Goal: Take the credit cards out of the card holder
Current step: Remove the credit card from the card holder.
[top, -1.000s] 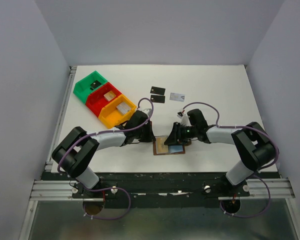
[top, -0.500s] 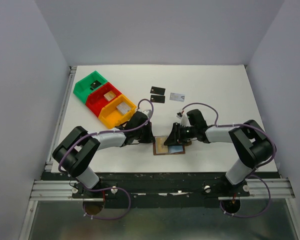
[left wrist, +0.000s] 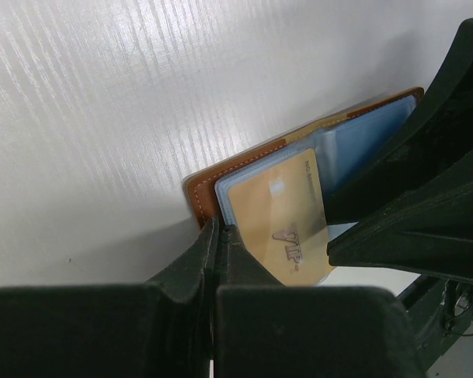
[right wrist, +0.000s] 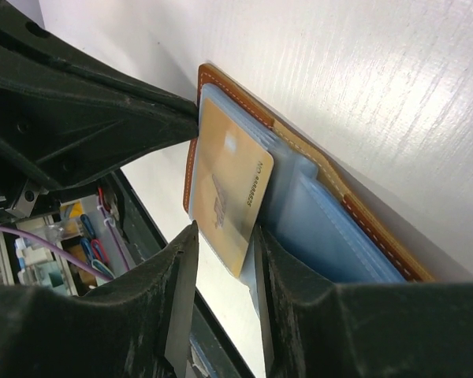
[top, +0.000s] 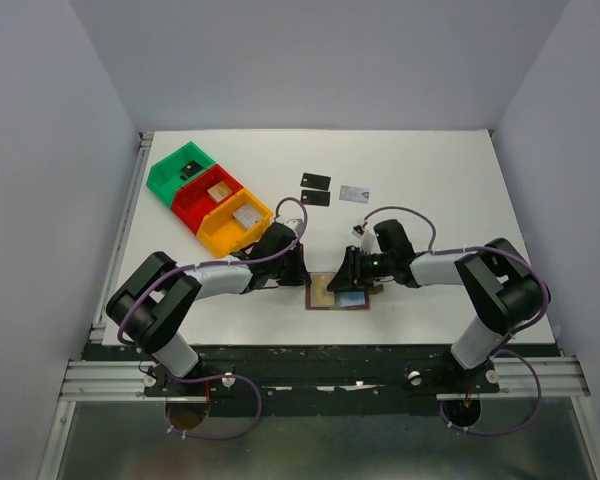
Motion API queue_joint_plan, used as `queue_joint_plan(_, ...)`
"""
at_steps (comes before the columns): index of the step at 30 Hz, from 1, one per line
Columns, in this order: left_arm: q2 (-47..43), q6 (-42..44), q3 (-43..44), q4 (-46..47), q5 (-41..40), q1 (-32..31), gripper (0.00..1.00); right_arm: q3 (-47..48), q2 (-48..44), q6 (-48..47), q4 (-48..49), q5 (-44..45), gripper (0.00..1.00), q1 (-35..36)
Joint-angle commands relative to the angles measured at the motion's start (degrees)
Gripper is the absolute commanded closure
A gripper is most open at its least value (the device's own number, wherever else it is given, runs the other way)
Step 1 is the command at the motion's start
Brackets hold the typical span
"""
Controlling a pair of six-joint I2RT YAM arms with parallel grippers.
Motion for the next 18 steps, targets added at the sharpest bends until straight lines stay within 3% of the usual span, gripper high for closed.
queue_joint_plan(1,1.88,0.0,-0.81,-0.38,-1.2,-0.62,1.0,-1.67,0.74,1.07,5.18,-2.23,0.59,0.18)
queue_joint_plan(18,0.47,-0.53,-2.65,-0.02,-2.52,-0.53,1.0,-4.4,2.14,7.56,16.87,-3.29,0.6,-0.52)
